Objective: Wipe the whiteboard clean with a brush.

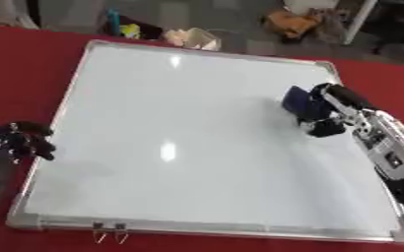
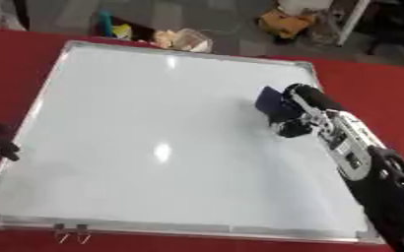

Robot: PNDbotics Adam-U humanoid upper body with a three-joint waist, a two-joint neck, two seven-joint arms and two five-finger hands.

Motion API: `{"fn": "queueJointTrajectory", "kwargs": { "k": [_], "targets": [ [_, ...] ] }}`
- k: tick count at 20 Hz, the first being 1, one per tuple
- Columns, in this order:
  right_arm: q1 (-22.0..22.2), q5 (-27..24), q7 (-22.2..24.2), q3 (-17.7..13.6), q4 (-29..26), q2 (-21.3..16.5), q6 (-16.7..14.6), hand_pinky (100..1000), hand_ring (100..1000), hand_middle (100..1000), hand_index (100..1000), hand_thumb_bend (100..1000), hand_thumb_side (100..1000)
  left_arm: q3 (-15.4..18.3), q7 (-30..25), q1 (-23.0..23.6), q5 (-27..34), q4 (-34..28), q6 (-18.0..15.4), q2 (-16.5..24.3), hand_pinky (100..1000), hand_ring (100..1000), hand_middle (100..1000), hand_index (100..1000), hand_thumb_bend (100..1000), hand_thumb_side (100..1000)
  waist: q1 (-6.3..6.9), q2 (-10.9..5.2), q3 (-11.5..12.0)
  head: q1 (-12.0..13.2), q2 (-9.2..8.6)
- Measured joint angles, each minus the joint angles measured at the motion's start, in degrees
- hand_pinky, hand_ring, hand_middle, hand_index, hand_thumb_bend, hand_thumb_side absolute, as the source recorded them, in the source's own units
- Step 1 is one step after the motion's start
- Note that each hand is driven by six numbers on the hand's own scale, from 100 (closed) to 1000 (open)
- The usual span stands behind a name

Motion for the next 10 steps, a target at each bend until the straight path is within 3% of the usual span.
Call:
{"fn": "queueJointTrajectory", "kwargs": {
  "k": [10],
  "targets": [
    [0.1,-0.2,-0.5,-0.5,2.7,-0.3,0.5,790,710,634,430,100,100,0.0,-0.1,0.0,0.0,0.0,-0.1,0.0,547,560,616,677,765,1000,0.04,0.07,-0.5,-1.3,-0.97]
  ]
}}
